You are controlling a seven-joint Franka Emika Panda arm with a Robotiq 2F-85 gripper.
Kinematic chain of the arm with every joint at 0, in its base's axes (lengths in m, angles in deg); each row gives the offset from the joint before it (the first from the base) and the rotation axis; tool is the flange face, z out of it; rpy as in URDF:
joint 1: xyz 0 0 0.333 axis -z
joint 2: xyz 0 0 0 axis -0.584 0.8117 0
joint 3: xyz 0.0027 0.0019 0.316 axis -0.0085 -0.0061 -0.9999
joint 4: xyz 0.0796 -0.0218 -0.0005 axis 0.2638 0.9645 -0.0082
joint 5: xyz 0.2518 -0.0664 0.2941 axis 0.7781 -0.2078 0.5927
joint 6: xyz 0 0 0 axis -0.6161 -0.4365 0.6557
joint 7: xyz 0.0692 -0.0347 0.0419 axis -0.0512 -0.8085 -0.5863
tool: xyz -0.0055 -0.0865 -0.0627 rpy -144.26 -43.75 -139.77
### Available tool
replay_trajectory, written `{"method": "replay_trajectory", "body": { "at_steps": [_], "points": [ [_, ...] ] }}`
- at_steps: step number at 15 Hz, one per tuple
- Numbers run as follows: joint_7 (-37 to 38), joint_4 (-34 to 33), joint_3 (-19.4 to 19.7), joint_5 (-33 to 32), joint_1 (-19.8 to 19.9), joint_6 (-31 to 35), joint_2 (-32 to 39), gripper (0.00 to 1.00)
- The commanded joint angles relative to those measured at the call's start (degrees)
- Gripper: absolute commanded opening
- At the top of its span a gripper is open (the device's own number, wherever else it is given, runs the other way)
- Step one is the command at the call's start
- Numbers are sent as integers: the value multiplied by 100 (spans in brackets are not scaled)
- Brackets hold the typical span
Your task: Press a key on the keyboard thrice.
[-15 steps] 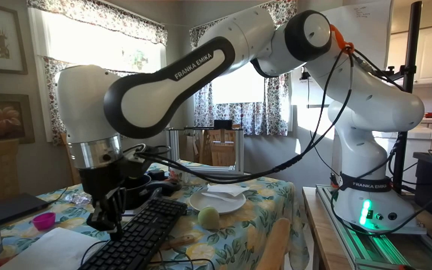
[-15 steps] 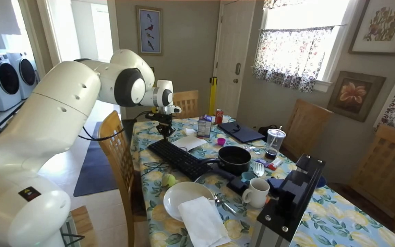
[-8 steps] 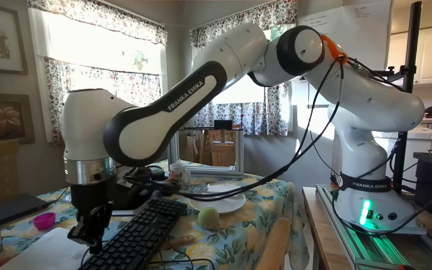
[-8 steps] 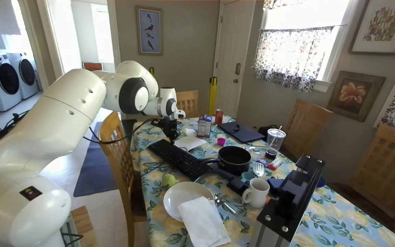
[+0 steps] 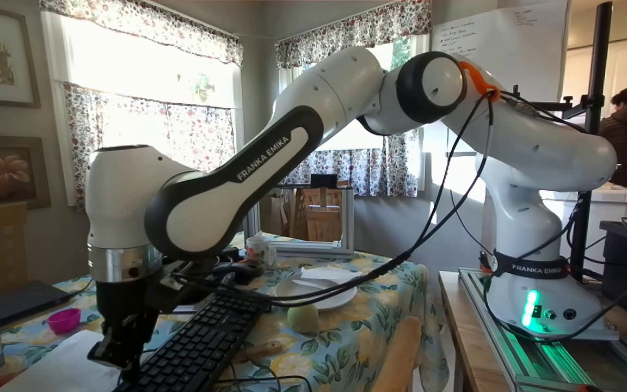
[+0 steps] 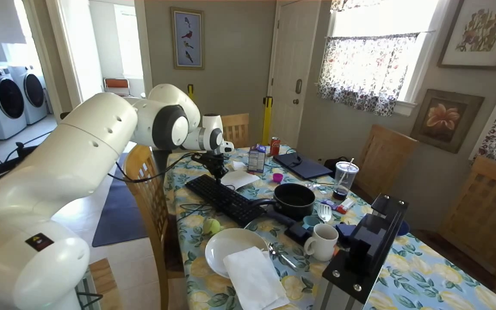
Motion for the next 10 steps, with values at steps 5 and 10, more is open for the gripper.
{"method": "replay_trajectory", "body": {
  "at_steps": [5, 10],
  "points": [
    [520, -439, 296, 72, -331, -371, 81, 0],
    [837, -641, 442, 77, -425, -943, 97, 0]
  ]
}}
